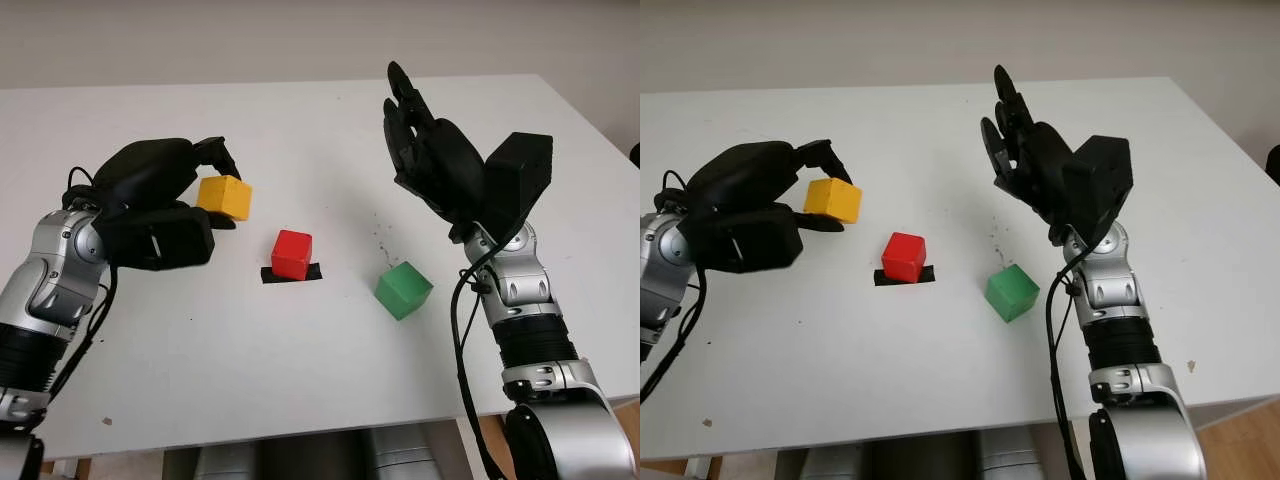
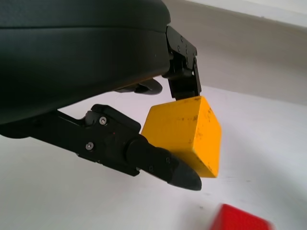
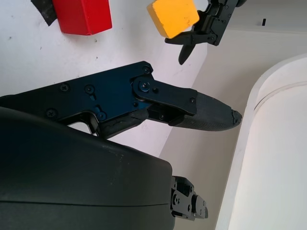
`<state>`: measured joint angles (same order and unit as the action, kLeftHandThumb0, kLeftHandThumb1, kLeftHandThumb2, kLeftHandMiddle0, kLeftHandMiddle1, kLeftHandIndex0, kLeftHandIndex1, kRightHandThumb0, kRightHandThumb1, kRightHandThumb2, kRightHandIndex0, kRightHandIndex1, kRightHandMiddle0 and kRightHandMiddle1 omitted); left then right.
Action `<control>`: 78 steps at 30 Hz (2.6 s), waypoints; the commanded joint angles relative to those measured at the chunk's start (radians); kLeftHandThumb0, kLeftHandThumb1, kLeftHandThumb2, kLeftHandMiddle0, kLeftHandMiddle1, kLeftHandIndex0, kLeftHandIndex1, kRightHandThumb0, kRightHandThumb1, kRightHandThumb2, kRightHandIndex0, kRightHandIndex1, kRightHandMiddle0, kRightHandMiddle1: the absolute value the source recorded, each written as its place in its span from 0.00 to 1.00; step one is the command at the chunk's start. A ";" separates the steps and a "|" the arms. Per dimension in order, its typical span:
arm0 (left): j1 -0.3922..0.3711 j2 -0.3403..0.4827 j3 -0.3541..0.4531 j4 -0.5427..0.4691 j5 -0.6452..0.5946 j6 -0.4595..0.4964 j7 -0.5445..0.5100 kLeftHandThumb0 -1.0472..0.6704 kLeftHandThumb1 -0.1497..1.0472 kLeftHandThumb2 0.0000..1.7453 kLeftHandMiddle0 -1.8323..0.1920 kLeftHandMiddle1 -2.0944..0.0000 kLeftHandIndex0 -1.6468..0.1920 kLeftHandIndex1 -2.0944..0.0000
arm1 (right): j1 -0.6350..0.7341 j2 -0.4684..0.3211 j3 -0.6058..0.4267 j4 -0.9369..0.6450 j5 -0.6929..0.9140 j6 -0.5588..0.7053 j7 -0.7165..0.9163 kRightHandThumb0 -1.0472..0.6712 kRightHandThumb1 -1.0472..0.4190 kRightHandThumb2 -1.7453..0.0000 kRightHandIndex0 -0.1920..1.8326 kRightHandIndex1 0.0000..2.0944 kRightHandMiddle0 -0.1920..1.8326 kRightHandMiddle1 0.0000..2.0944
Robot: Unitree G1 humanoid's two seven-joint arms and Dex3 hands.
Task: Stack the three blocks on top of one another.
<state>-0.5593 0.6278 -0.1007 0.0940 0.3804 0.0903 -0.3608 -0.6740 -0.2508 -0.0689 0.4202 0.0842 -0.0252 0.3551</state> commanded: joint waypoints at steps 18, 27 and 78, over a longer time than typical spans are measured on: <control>0.094 -0.258 0.090 -0.110 -0.296 0.214 0.033 0.33 0.95 0.03 0.80 0.99 0.63 0.23 | -0.007 0.001 0.000 -0.004 0.010 -0.003 0.007 0.21 0.00 0.62 0.00 0.02 0.00 0.02; 0.148 -0.275 0.052 -0.080 -0.257 0.149 0.071 0.35 0.96 0.03 0.82 0.98 0.65 0.21 | -0.003 0.003 0.001 -0.002 0.007 -0.010 0.001 0.20 0.00 0.63 0.01 0.02 0.00 0.02; 0.194 -0.286 -0.015 -0.013 -0.093 0.080 0.143 0.32 0.96 0.03 0.86 0.98 0.71 0.25 | 0.008 0.011 0.000 -0.004 0.008 -0.032 -0.007 0.18 0.00 0.63 0.01 0.02 0.01 0.02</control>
<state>-0.3606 0.3492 -0.1018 0.0783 0.2807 0.1626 -0.2163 -0.6692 -0.2429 -0.0672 0.4249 0.0868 -0.0444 0.3497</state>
